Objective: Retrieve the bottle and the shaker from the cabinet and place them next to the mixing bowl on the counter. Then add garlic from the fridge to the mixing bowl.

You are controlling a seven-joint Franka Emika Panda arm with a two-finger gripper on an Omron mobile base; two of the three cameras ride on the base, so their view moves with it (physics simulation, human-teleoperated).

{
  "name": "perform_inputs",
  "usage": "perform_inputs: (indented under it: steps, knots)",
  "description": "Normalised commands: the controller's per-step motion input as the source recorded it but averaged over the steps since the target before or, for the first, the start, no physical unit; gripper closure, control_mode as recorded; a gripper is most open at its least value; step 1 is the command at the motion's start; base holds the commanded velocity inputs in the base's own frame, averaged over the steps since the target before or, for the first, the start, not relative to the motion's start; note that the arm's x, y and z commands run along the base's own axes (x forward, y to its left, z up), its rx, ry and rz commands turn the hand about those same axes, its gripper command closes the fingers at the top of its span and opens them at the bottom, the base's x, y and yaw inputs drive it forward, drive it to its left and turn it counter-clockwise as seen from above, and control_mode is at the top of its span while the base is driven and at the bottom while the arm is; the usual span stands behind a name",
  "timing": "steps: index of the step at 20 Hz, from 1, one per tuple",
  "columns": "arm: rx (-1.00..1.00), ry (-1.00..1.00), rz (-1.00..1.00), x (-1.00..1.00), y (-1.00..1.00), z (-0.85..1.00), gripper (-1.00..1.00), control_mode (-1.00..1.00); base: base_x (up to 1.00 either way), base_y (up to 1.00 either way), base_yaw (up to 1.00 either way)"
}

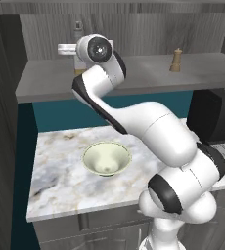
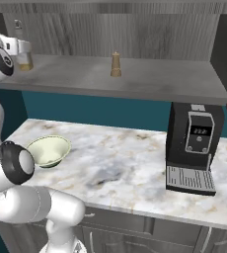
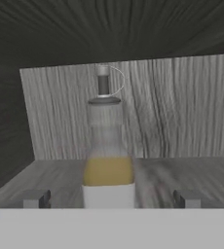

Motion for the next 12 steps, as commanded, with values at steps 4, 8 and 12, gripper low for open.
perform_inputs:
  steps: [4, 8, 12]
  knots:
    - [0.00, 0.00, -0.03, 0.12, 0.24, 0.00, -1.00, -1.00, 0.00, 0.00, 0.00]
    - [0.00, 0.00, -0.01, 0.27, 0.07, -0.01, -1.00, -1.00, 0.00, 0.00, 0.00]
    - [0.00, 0.00, 0.00, 0.33, 0.00, -0.15, -1.00, -1.00, 0.00, 0.00, 0.00]
